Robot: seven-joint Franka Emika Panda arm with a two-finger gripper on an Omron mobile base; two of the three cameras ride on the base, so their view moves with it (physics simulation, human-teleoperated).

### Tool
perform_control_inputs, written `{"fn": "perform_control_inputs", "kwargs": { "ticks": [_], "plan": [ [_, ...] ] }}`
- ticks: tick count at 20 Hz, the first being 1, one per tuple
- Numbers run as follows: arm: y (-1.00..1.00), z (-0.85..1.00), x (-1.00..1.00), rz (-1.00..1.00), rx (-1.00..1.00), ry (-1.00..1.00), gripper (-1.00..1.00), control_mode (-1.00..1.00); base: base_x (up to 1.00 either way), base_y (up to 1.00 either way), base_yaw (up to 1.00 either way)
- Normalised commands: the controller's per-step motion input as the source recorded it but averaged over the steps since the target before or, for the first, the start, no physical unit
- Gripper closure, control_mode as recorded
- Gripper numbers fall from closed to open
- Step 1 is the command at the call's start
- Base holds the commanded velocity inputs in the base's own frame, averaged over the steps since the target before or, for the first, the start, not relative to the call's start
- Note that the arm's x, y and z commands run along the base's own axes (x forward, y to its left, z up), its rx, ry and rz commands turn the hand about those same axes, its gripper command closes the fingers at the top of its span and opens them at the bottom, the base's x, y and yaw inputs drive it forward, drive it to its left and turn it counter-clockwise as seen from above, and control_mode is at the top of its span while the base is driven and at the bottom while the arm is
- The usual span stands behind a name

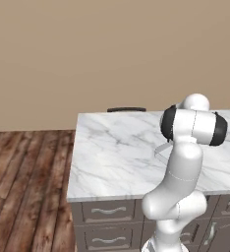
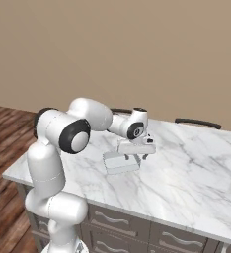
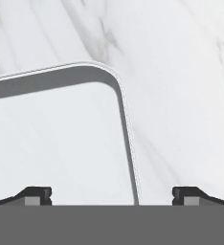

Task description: Pick the jug and tupperware and place them in the sink. Then turn on the water.

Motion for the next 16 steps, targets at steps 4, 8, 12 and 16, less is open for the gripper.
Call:
{"fn": "perform_control_inputs", "kwargs": {
  "ticks": [4,8,12,16],
  "plan": [
    [0.00,0.00,0.00,0.00,0.00,0.00,1.00,-1.00,0.00,0.00,0.00],
    [0.00,0.00,0.00,0.00,0.00,0.00,1.00,-1.00,0.00,0.00,0.00],
    [0.00,-0.01,0.00,0.00,0.00,-0.01,1.00,-1.00,0.00,0.00,0.00],
    [0.00,0.14,-0.02,0.00,0.00,0.00,1.00,-1.00,0.00,0.00,0.00]
  ]
}}
